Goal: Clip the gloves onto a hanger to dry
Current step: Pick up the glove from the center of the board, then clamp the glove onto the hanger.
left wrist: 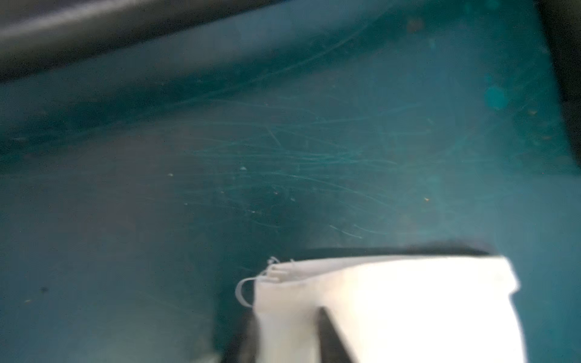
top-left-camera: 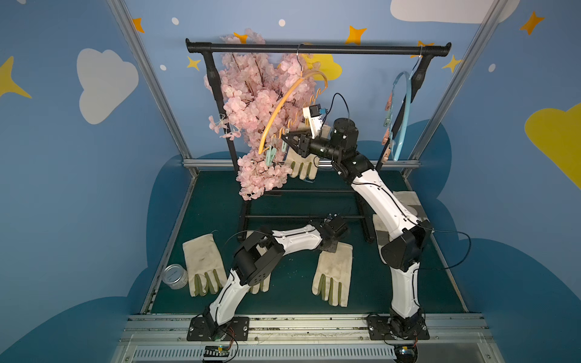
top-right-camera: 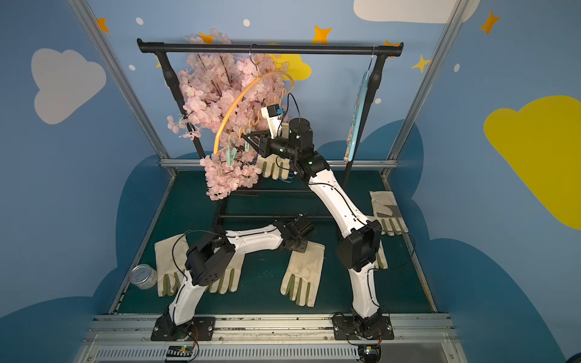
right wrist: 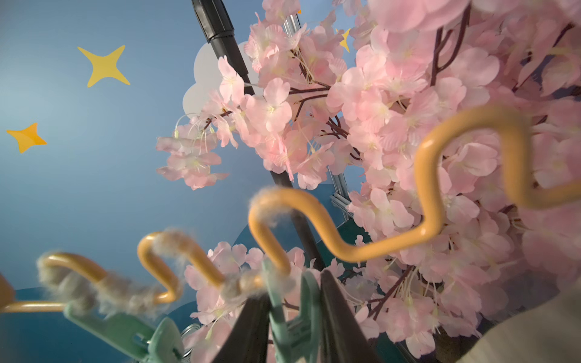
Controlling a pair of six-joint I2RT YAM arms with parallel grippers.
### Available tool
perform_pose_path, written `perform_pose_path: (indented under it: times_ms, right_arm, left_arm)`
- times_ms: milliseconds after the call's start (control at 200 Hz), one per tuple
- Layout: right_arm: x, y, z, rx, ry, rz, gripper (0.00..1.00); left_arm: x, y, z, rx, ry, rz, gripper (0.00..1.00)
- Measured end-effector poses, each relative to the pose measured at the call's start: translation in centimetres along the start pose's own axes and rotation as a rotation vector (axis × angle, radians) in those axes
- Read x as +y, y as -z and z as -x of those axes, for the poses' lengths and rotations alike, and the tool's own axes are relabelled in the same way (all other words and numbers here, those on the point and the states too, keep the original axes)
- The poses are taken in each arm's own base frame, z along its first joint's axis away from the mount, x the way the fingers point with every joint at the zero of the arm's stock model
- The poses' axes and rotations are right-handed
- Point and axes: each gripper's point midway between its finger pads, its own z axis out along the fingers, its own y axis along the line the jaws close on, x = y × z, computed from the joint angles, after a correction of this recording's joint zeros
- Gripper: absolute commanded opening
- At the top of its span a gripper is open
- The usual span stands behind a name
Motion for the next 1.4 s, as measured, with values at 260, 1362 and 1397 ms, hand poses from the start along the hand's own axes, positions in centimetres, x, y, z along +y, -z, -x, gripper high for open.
perform_pose_path:
  times_ms: [260, 1362, 1397]
  right_arm:
    - [0.0, 0.0, -0.1, 0.0, -0.003, 0.0, 0.25]
    - [-0.1, 0.3, -0.1, -0.008, -0.033, 0.021, 0.23]
    - [-0.1, 0.3, -0.1, -0.008, -0.033, 0.022, 0.23]
  left_arm:
    - [1.7, 0.8, -0.8, -0.027, 0.026, 0.029, 0.03]
    - [19.8, 25.4, 14.2, -0.635, 0.133, -0.415, 0.03]
    - [19.8, 26.1, 14.8, -0.649, 0.124, -0.432, 0.03]
